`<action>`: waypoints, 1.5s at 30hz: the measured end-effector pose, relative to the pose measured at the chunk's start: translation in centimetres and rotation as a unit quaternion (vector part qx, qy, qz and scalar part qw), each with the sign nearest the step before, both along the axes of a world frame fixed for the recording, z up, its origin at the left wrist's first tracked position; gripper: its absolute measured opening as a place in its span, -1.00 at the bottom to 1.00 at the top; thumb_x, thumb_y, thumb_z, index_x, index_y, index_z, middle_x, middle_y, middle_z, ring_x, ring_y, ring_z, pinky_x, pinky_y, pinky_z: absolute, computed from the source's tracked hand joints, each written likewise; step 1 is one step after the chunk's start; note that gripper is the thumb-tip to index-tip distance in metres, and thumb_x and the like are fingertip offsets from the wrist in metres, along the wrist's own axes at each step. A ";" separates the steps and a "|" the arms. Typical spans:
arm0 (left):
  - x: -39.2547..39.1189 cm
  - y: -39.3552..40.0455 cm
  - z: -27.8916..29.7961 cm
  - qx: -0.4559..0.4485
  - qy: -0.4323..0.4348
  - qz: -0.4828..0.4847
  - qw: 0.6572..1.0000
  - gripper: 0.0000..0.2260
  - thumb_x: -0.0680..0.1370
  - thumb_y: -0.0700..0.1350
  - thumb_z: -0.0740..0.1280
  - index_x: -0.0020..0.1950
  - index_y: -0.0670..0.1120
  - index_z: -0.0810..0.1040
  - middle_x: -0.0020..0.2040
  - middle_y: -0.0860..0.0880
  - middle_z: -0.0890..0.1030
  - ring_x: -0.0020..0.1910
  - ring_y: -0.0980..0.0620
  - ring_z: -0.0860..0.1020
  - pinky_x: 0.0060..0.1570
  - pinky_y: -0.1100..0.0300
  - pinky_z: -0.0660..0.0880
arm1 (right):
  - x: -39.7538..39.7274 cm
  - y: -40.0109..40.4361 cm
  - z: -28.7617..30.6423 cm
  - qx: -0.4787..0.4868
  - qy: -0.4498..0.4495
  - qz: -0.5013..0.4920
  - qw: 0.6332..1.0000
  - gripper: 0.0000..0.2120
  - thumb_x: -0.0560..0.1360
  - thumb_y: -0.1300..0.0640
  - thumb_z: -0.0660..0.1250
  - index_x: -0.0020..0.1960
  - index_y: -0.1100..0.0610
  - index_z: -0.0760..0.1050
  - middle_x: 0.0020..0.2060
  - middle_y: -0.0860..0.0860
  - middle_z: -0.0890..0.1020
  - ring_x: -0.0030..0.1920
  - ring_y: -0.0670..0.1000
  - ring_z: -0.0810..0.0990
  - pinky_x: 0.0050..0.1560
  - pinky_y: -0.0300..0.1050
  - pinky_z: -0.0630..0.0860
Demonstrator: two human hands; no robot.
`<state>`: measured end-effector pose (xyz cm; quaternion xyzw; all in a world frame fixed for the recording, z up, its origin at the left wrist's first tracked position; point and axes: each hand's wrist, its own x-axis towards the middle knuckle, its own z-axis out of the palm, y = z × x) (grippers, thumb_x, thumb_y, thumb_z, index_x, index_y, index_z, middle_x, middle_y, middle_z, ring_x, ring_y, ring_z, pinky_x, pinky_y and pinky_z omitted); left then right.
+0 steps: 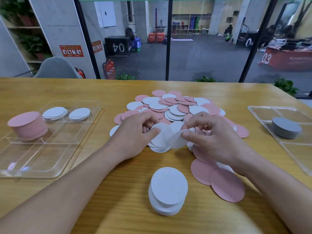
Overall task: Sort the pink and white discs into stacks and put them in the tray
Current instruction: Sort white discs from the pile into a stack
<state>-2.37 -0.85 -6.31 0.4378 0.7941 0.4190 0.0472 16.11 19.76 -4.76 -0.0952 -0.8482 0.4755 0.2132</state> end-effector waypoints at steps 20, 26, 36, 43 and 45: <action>0.6 -0.1 0.9 0.053 -0.060 -0.096 0.992 -0.90 0.69 -0.16 0.47 0.00 -0.02 0.73 -0.16 0.09 0.70 -0.19 0.07 0.62 -0.14 0.18 0.59 | 2.1 -1.0 -1.1 0.205 -0.016 -0.010 0.978 -0.44 0.56 0.08 0.55 0.45 -0.28 0.44 0.02 -0.21 0.61 -0.13 0.02 0.57 -0.09 -0.21 0.51; 1.6 -0.1 0.8 0.018 -0.089 -0.171 0.981 -0.79 0.73 -0.23 0.38 0.16 0.00 0.79 -0.09 0.02 0.77 -0.06 0.04 0.72 0.06 0.22 0.63 | 1.6 -1.4 -1.9 0.276 -0.030 0.006 0.961 -0.79 0.65 0.01 0.42 0.26 -0.17 0.58 -0.07 -0.26 0.57 -0.05 -0.13 0.55 -0.09 -0.23 0.47; -1.2 -1.8 1.9 -0.182 0.090 -0.012 0.979 -0.59 0.56 0.24 0.54 0.38 0.24 0.63 0.19 0.23 0.53 0.22 0.24 0.45 0.24 0.18 0.43 | 1.9 -1.5 -2.1 0.236 -0.034 -0.004 0.971 -0.85 0.68 -0.03 0.31 -0.04 -0.03 0.43 -0.22 -0.13 0.56 -0.16 -0.02 0.51 -0.18 -0.10 0.44; -0.6 -1.6 1.7 -0.207 0.101 -0.023 0.973 -0.54 0.52 0.32 0.54 0.39 0.32 0.60 0.15 0.26 0.43 0.27 0.22 0.33 0.22 0.14 0.41 | 1.8 -1.3 -2.5 0.229 -0.058 0.002 0.972 -0.77 0.68 -0.07 0.34 -0.09 -0.05 0.38 -0.22 -0.15 0.55 -0.22 -0.01 0.49 -0.24 -0.10 0.38; -0.5 -1.4 1.7 -0.171 0.088 -0.017 0.981 -0.62 0.50 0.24 0.59 0.28 0.29 0.63 0.11 0.25 0.51 0.16 0.27 0.44 0.10 0.19 0.44 | 1.8 -1.2 -2.6 0.219 -0.054 -0.001 0.974 -0.77 0.68 -0.07 0.34 -0.09 -0.04 0.39 -0.29 -0.09 0.54 -0.24 0.00 0.48 -0.22 -0.07 0.41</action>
